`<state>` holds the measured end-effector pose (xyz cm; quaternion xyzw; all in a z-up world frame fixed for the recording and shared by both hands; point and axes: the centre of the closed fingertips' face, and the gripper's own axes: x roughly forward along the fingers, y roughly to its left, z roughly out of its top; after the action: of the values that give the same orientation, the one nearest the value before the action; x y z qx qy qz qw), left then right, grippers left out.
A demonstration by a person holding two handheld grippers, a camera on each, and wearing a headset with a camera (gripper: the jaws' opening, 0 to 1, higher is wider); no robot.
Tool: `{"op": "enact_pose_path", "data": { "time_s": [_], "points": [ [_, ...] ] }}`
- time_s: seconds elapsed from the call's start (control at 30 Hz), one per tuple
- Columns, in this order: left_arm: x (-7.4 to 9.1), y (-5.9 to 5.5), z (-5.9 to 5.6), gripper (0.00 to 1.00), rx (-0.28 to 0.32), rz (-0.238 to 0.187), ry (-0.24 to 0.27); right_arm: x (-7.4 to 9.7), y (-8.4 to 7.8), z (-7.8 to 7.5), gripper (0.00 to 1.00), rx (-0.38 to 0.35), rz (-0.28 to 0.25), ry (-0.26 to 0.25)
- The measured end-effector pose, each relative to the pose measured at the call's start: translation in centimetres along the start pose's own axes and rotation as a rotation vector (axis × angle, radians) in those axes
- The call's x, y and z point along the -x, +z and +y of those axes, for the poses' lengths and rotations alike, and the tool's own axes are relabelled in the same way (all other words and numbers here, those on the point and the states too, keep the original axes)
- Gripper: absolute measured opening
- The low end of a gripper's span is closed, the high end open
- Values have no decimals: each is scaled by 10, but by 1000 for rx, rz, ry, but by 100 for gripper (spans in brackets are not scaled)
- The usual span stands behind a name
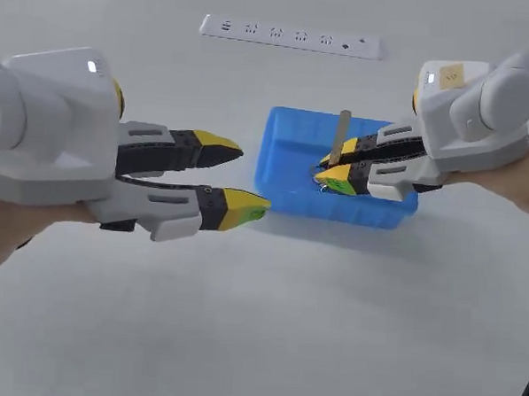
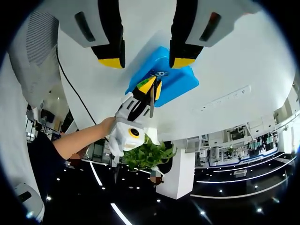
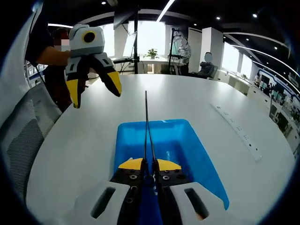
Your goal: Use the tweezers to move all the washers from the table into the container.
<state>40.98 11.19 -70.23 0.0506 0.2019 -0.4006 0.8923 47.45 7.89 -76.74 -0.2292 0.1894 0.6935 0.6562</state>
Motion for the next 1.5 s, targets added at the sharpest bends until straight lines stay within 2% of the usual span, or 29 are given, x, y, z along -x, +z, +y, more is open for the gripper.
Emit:
{"op": "enact_pose_path", "data": {
  "time_s": [0.23,0.3,0.37,0.43,0.5,0.6,0.67,0.73,0.77,0.87,0.9,0.97,1.0,1.1,1.2,1.27,1.37,1.5],
  "points": [
    [-9,10,2,42,-7,-21,-8,3,5,-2,10,2,-10,-9],
    [-15,19,2,42,-30,-37,-4,4,6,-3,10,5,-11,-13],
    [-20,28,8,42,-54,-60,16,4,7,-3,10,8,-11,-18],
    [-30,40,13,42,-59,-86,9,5,6,-3,10,13,-7,-17],
    [-38,45,18,42,-68,-91,8,5,6,-3,10,15,-5,-17],
    [-52,48,26,42,-97,-79,7,5,7,-2,10,18,-5,-16],
    [-59,49,25,42,-99,-77,-15,6,7,-2,10,22,-4,-13],
    [-68,48,25,40,-107,-55,-35,6,8,-2,10,32,-2,-14],
    [-72,44,26,40,-116,-11,-47,6,9,-2,10,31,-7,-14],
    [-82,48,17,39,-123,-1,-105,5,11,-1,10,36,-8,-10],
    [-85,49,15,38,-147,9,-119,4,12,-1,10,38,-7,-8],
    [-87,44,15,31,-209,59,-125,4,13,-1,10,39,-11,-5],
    [-88,43,15,27,-245,70,-128,5,14,0,10,42,-11,-4],
    [-89,45,11,26,-213,64,-157,6,15,1,10,46,-13,0],
    [-88,47,5,26,-224,63,-190,7,15,2,10,52,-7,3],
    [-88,45,7,24,-234,75,-204,7,13,3,10,63,3,5],
    [-88,41,8,15,-252,93,-225,6,12,4,10,67,9,8],
    [-87,43,-3,10,-282,109,-251,7,14,4,9,77,14,8]
  ]
}}
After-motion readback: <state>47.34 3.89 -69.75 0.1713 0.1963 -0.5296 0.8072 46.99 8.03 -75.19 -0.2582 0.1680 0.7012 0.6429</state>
